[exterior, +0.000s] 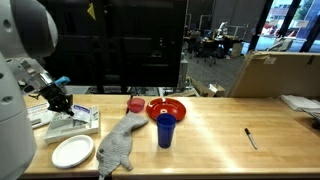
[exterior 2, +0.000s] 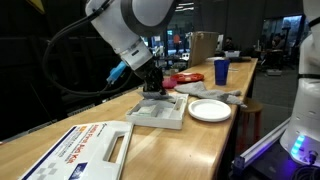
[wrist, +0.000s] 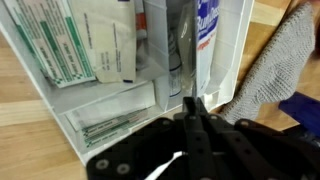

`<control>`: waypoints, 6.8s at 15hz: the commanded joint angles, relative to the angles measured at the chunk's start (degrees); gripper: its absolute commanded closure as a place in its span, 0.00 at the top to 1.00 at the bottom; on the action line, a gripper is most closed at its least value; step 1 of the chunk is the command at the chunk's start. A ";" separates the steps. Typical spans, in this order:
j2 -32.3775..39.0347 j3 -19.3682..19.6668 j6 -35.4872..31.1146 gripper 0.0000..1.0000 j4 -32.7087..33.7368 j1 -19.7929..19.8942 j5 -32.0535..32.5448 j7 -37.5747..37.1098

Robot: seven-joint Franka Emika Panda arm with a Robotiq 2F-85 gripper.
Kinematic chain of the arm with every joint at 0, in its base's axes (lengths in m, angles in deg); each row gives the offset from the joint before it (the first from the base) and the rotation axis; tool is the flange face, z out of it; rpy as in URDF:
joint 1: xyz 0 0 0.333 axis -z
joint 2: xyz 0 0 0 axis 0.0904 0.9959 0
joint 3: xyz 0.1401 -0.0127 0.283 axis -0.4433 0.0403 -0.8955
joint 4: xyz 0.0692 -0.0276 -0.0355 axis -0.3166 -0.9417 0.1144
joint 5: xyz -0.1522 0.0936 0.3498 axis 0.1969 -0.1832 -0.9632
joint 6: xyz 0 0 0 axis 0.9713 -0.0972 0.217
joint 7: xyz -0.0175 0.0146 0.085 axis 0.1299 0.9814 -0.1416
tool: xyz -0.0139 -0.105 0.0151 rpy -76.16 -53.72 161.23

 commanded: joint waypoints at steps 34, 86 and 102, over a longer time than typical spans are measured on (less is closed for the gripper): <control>-13.88 0.93 -20.97 1.00 -13.13 7.80 -28.75 4.36; -7.68 1.96 -24.94 1.00 -16.75 2.79 -60.08 -1.02; 0.82 -0.75 -25.80 1.00 -6.40 1.51 -59.51 -1.77</control>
